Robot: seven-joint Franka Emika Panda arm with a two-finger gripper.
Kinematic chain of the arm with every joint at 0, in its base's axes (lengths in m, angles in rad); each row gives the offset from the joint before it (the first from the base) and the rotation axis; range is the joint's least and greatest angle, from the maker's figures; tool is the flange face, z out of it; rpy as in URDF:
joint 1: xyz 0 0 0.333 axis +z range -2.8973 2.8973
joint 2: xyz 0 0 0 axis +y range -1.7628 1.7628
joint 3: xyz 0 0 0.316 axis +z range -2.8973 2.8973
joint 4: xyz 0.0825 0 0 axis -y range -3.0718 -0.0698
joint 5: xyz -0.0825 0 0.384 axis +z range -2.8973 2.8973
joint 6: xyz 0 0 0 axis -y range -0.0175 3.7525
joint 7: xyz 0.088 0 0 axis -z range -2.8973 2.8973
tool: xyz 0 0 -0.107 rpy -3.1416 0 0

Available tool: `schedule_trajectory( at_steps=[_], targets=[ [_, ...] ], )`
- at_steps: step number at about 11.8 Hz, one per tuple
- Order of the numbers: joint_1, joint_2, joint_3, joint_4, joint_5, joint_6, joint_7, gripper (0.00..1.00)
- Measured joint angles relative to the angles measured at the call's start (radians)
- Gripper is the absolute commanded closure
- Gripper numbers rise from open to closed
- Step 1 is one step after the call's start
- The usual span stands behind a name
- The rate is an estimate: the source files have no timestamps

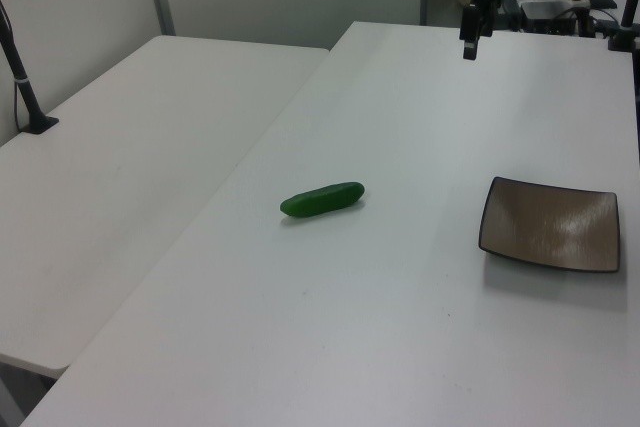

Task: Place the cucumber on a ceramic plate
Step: 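Move the open gripper down over the green cucumber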

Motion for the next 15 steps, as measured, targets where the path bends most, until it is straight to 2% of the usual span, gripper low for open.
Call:
schedule_trajectory(
  at_steps=[8,10,12,15],
  targets=[
    [0.003,0.003,-0.001,0.000,0.000,0.000,-0.001,0.00],
    [0.016,0.020,0.000,0.000,0.000,0.071,-0.001,0.00],
    [0.029,0.084,0.001,0.027,0.001,0.163,-0.001,0.00],
    [0.054,0.256,0.015,0.149,0.001,0.261,-0.001,0.00]
  ],
)
